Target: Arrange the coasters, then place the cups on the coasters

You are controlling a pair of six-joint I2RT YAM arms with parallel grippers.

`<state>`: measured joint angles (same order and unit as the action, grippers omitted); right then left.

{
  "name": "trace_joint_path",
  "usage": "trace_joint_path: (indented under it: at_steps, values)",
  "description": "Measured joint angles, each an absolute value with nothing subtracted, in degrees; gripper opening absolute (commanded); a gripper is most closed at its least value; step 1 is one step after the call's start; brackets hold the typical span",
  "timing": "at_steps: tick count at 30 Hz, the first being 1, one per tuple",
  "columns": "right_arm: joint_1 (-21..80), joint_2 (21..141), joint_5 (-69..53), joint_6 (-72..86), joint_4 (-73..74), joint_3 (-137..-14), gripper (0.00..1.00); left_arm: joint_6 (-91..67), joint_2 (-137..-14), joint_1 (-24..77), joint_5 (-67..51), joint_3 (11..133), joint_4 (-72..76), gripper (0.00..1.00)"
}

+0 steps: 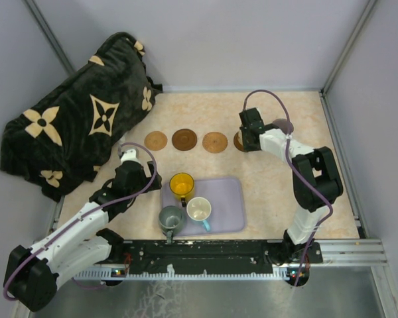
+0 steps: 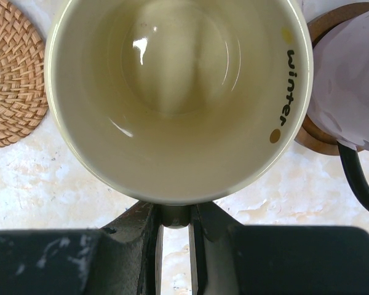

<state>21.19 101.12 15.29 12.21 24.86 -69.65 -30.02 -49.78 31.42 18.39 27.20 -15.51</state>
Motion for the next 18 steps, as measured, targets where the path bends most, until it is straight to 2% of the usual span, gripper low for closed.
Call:
trace_joint_path:
  at_steps: [18]
  values:
    - [20.8, 101.1, 13.8, 12.6, 26.2, -70.3, 0.0, -30.0, -49.8, 31.4, 18.4, 27.2, -15.8, 1.0]
